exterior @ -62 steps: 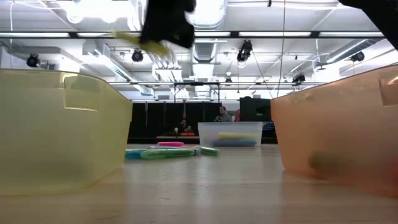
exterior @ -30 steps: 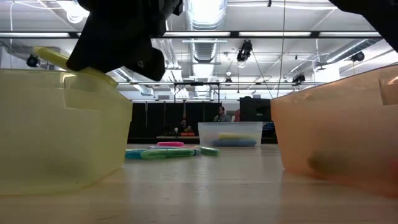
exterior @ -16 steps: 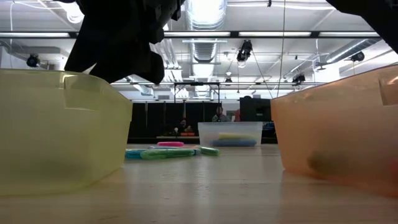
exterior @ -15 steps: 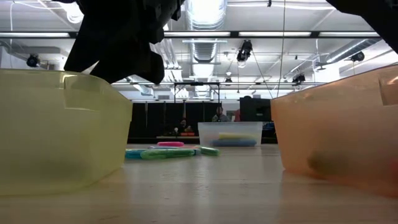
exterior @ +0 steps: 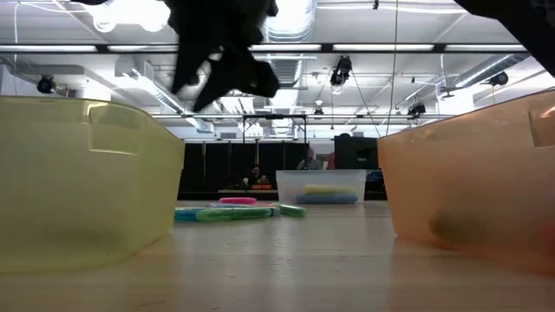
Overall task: Pick & Place Markers
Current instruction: Put the top green pen into the yellow bin
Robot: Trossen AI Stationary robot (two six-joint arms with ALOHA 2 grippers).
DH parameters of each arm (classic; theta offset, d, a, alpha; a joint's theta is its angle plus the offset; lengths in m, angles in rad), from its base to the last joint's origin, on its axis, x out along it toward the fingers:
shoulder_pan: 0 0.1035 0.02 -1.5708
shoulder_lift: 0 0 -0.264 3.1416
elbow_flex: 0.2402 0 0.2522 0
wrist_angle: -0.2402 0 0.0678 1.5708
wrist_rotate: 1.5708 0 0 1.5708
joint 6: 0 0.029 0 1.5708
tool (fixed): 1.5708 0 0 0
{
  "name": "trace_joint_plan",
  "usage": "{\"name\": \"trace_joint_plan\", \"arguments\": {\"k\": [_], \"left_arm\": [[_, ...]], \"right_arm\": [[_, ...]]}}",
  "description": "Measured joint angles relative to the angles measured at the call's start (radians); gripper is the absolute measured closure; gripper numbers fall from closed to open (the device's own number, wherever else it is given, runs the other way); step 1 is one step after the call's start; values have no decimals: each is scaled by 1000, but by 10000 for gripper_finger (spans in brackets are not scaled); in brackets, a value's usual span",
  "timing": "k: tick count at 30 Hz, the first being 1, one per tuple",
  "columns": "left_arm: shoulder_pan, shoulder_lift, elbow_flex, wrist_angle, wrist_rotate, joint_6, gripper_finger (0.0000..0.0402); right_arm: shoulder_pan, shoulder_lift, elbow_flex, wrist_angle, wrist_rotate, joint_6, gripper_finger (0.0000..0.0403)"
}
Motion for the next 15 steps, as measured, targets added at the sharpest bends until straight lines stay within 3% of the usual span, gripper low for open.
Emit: {"name": "trace_joint_plan", "arguments": {"k": [7,15], "left_arm": [[0,0,0,0,0,-9,262],[0,2,0,1,0,-48,262]], "right_arm": [[-68,-4,-9,-221,12,204,280],[-131,-3,-87,-271,37,207,286]]}}
